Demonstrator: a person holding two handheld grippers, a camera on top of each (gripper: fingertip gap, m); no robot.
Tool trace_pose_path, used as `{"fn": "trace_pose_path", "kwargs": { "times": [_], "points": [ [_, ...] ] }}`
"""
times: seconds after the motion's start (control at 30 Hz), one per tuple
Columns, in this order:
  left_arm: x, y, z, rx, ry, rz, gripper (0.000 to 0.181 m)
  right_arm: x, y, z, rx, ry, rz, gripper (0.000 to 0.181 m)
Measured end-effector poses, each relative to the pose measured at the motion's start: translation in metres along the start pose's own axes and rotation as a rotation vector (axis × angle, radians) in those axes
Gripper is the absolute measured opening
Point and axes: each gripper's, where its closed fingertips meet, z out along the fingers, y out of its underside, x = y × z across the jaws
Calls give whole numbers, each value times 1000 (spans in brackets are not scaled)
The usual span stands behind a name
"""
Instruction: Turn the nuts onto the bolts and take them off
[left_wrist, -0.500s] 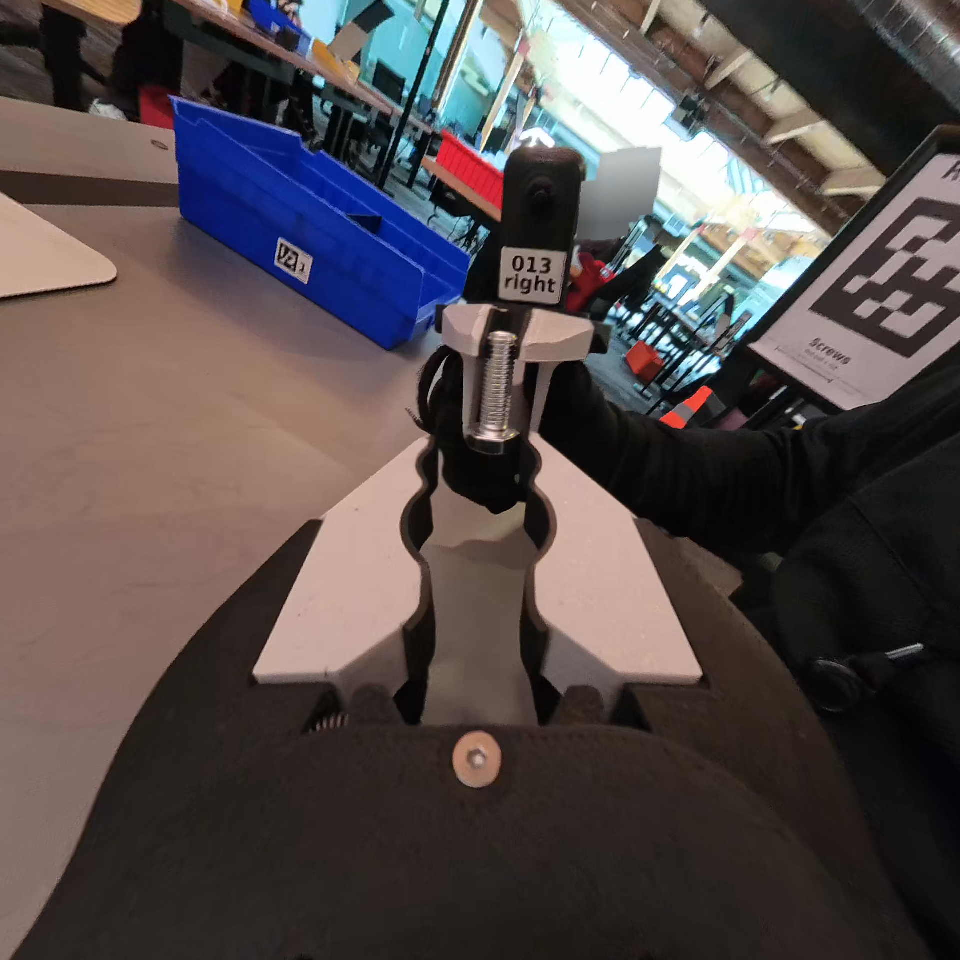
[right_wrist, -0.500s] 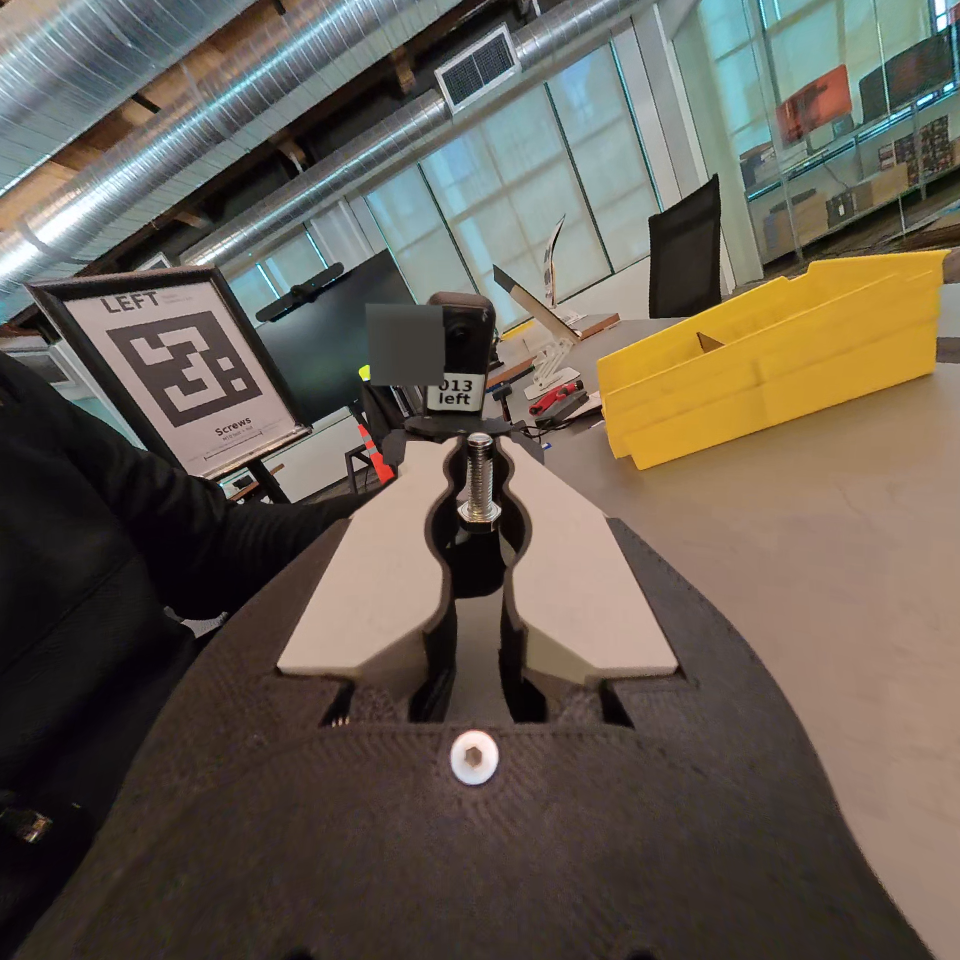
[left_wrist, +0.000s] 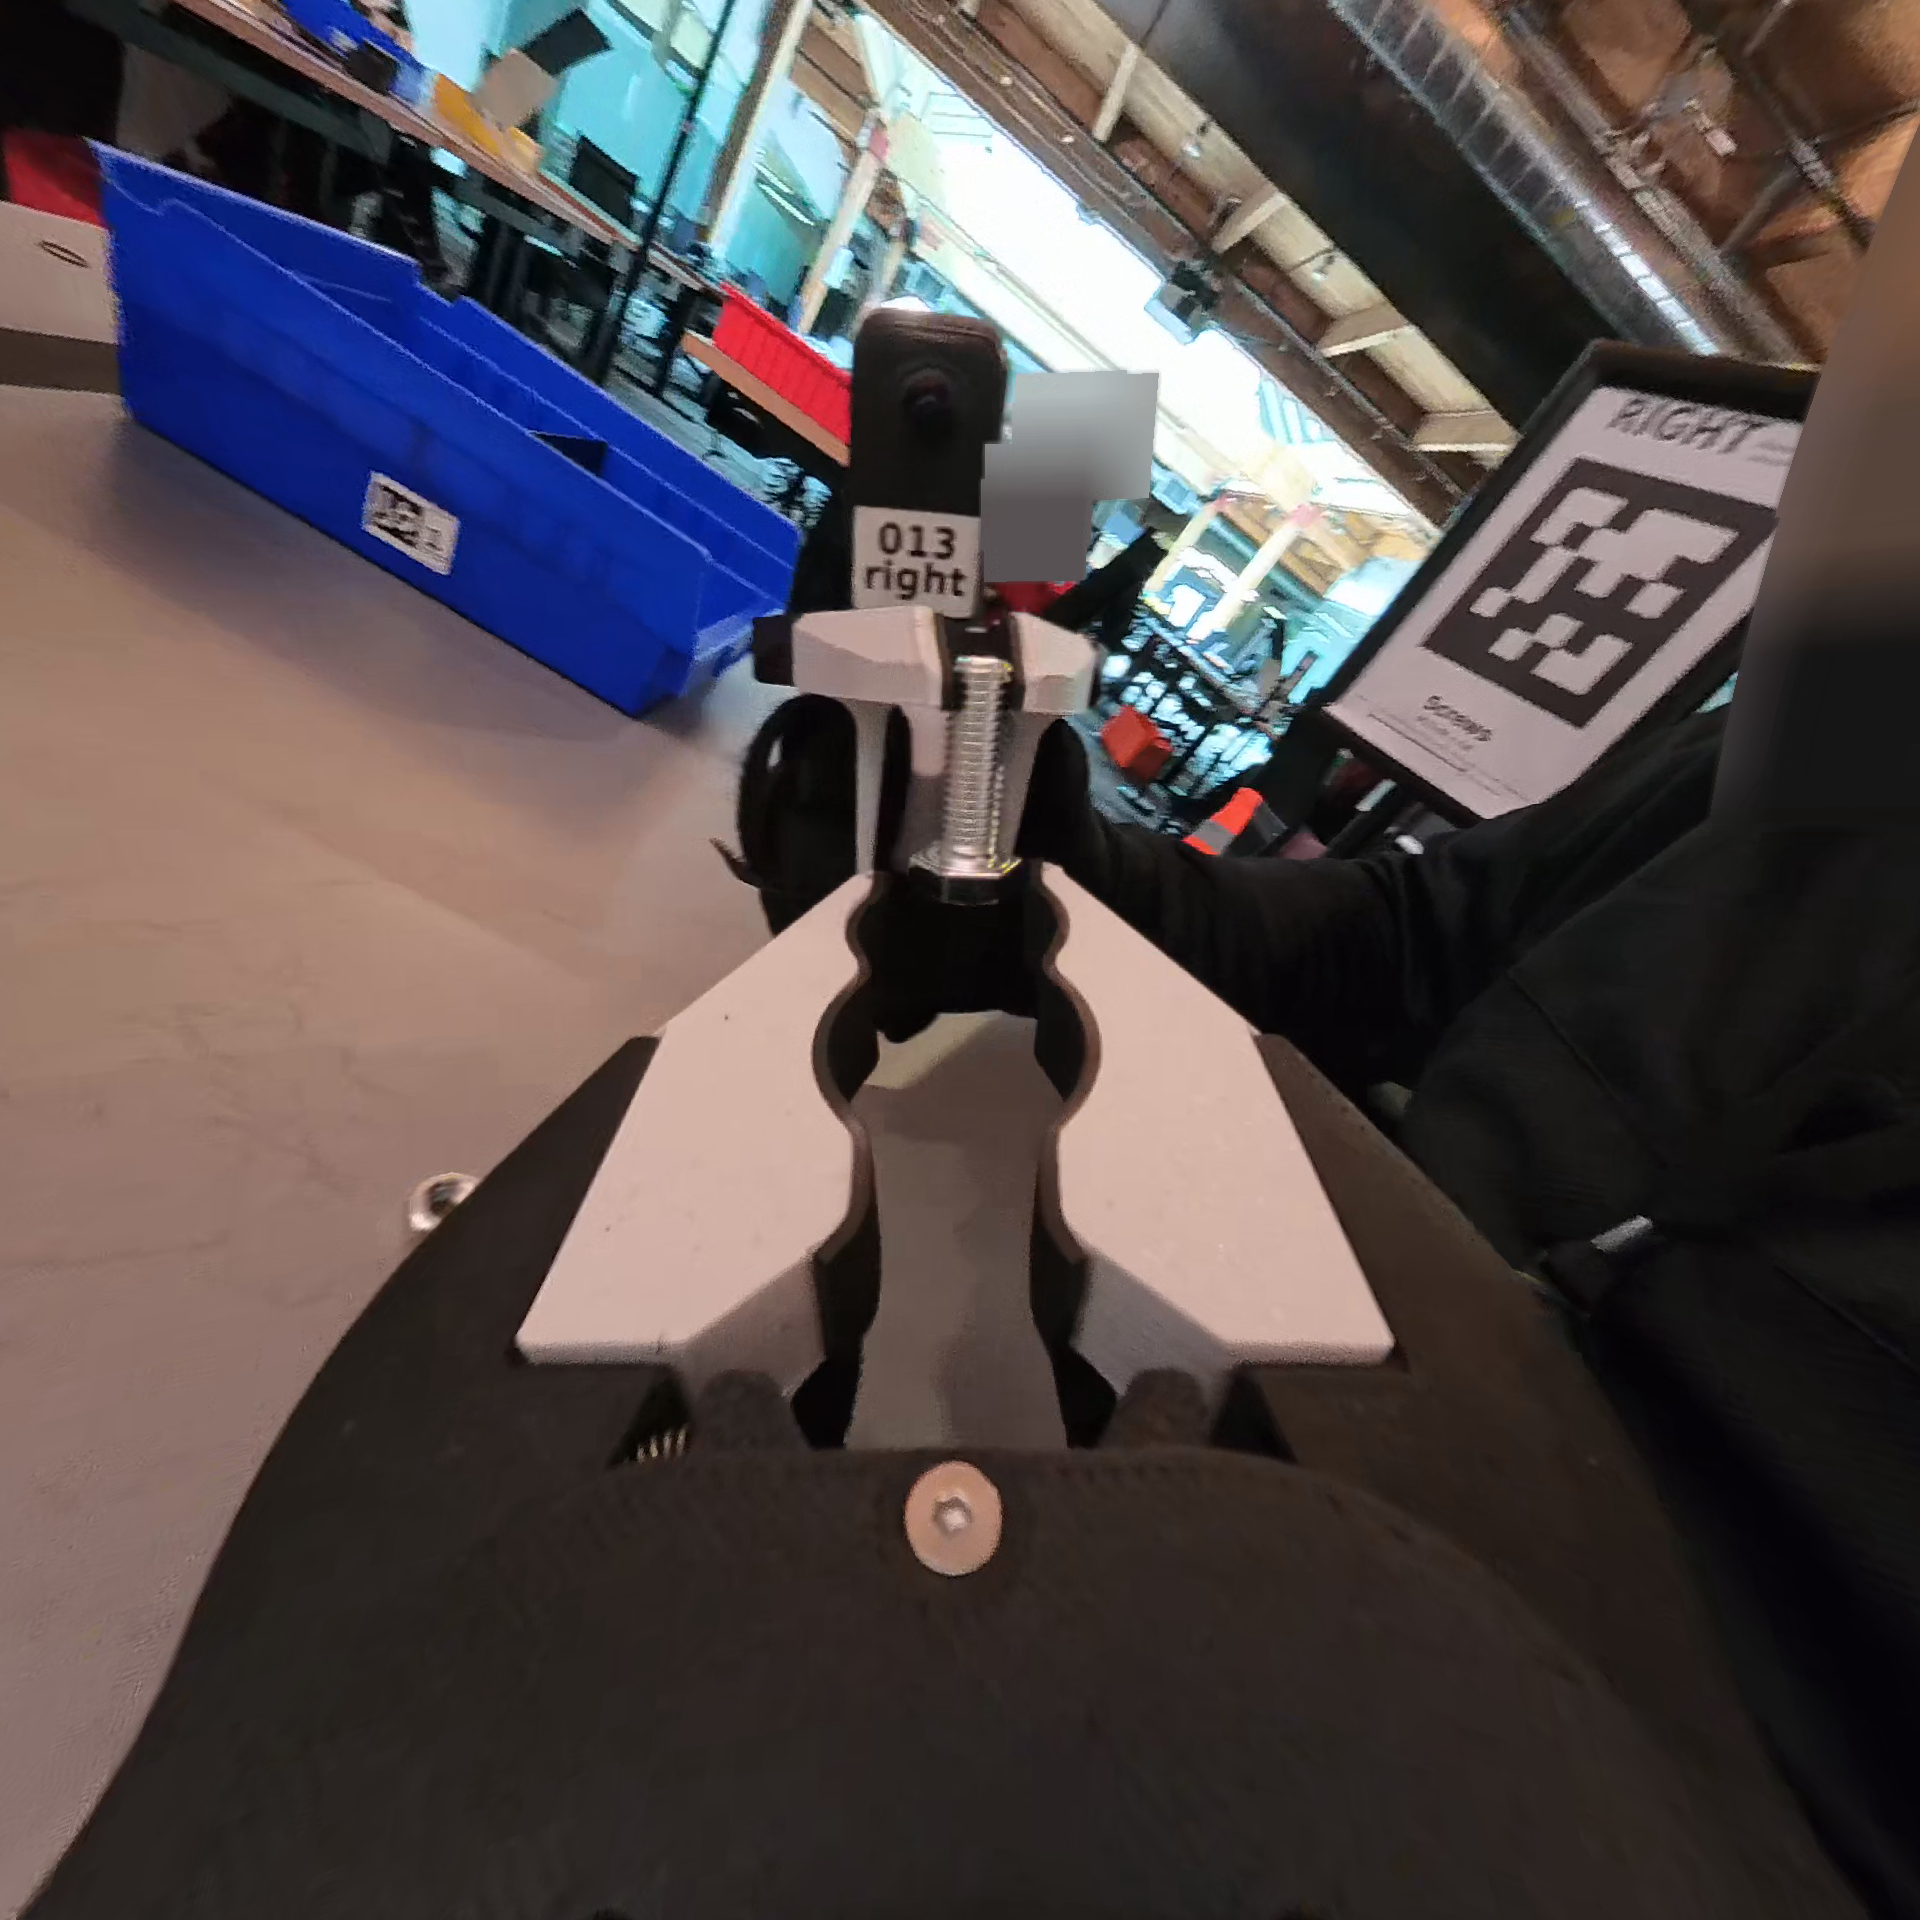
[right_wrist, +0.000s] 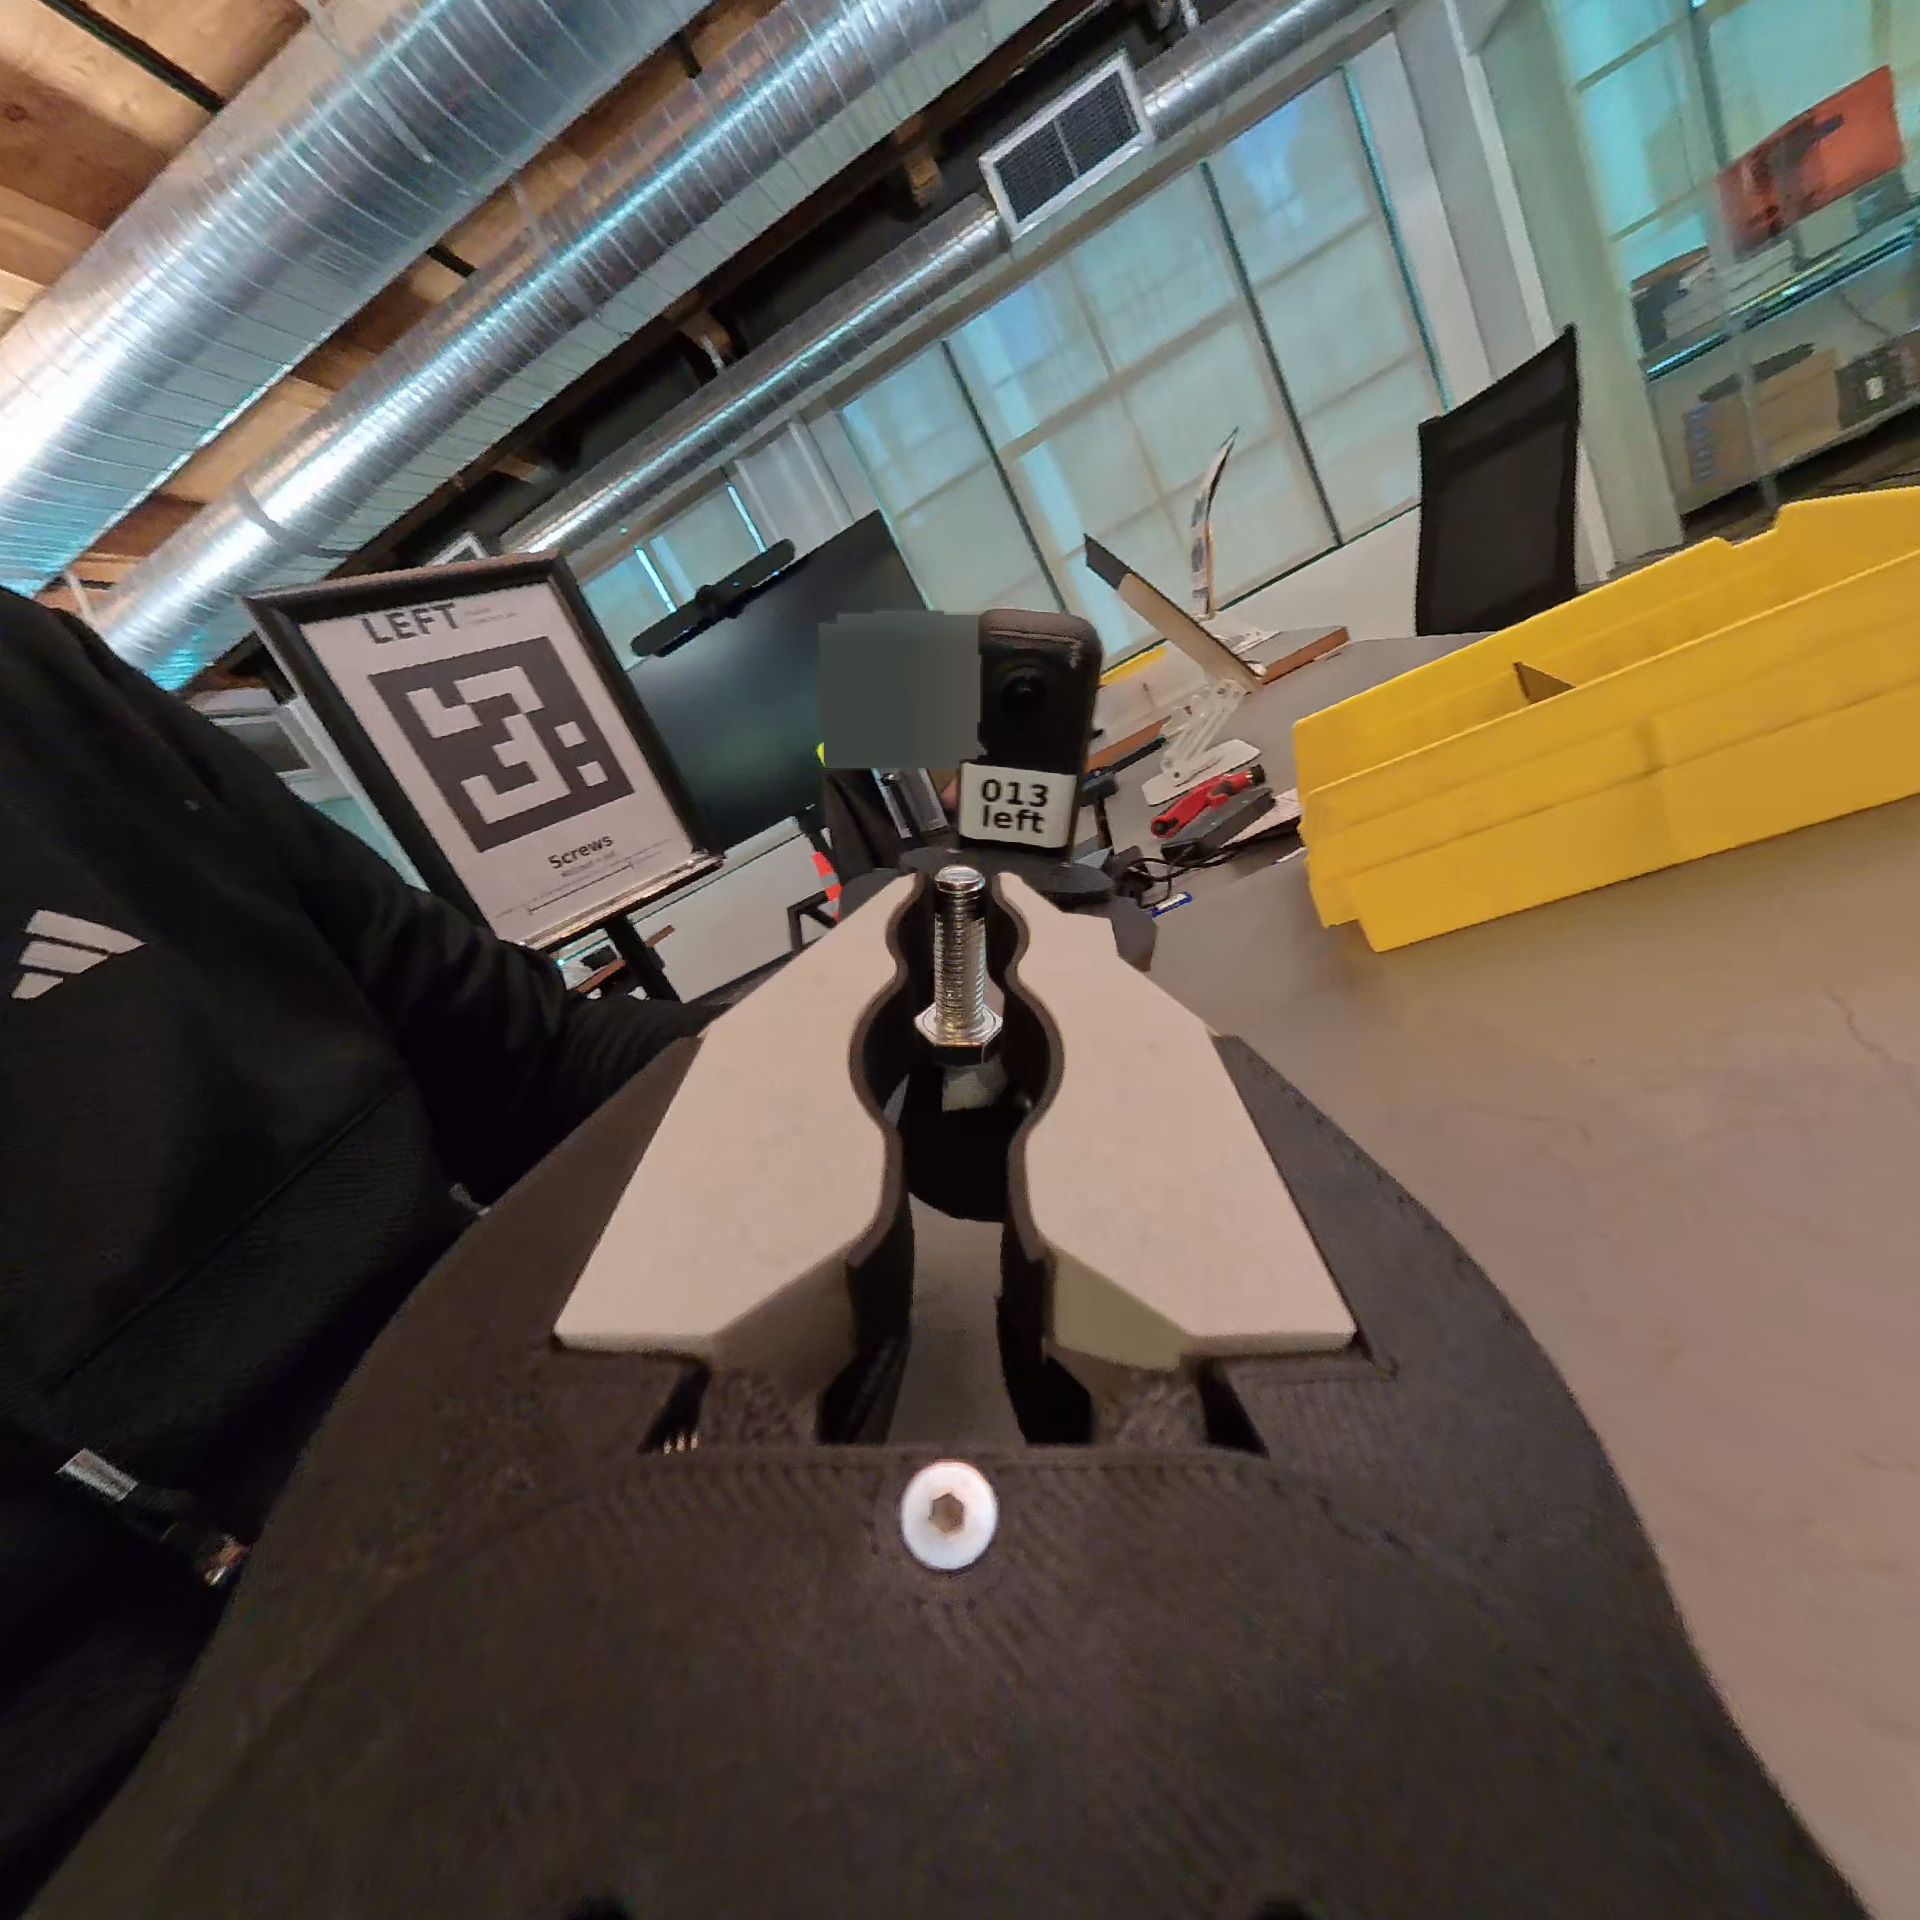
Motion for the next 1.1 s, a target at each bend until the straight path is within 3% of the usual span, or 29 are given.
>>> {"fn": "trace_pose_path", "kwargs": {
  "times": [0.43,0.47,0.53,0.6,0.7,0.9,1.1],
  "points": [
    [10,-2,-1,22,62,30,17,-7,1,0,-5,-45,-3,7],
    [11,-2,-1,19,59,40,17,-7,0,0,-5,-41,-7,10],
    [11,-3,-2,12,38,68,17,-1,-3,-1,-6,-4,-2,35],
    [8,-4,-6,8,-3,103,17,7,-6,-7,-23,43,-21,41],
    [-1,-5,-19,-3,-139,209,17,25,6,-22,-165,159,-100,42],
    [-9,-20,-49,40,-348,370,17,76,79,-60,-772,463,-351,35],
    [-17,-24,-60,42,-468,493,17,101,107,-66,-928,560,-398,33]
  ]
}}
